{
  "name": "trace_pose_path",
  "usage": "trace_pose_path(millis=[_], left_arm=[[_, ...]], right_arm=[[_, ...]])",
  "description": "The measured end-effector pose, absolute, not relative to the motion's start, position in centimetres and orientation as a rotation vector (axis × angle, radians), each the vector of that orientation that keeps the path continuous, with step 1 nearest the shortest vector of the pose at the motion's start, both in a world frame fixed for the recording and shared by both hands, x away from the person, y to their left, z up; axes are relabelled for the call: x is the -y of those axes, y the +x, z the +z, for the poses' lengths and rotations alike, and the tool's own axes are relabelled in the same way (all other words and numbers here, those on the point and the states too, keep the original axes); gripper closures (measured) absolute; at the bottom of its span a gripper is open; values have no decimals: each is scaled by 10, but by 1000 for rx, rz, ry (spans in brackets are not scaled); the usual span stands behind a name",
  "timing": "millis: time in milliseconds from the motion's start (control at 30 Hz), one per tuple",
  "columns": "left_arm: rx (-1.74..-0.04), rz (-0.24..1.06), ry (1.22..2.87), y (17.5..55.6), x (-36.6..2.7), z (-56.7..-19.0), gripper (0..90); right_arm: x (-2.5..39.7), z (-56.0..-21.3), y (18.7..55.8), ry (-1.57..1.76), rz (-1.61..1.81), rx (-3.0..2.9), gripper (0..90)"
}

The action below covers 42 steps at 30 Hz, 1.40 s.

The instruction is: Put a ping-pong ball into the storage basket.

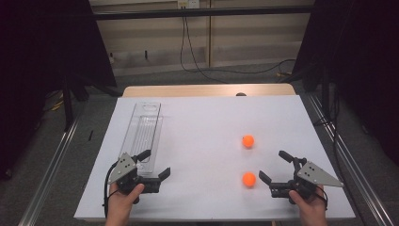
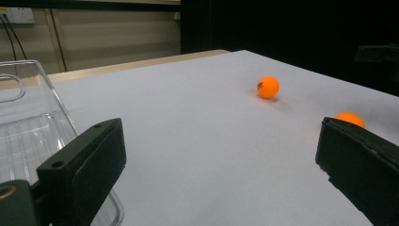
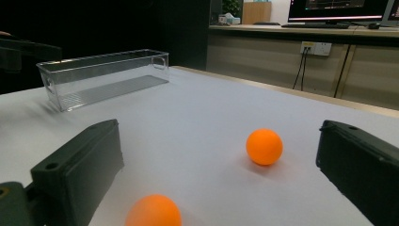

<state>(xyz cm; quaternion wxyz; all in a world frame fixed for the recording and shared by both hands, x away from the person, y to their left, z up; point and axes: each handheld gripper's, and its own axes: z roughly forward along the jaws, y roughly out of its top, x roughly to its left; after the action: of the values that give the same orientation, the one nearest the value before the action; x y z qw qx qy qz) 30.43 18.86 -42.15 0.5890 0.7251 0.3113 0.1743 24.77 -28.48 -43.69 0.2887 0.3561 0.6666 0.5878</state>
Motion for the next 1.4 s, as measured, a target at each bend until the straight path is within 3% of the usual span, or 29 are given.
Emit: trace_pose_path(millis=[1400], left_arm=[[-661, 283, 1772, 311, -137, -425, 22]], right_arm=[[287, -436, 247, 958, 1570, -1767, 9]])
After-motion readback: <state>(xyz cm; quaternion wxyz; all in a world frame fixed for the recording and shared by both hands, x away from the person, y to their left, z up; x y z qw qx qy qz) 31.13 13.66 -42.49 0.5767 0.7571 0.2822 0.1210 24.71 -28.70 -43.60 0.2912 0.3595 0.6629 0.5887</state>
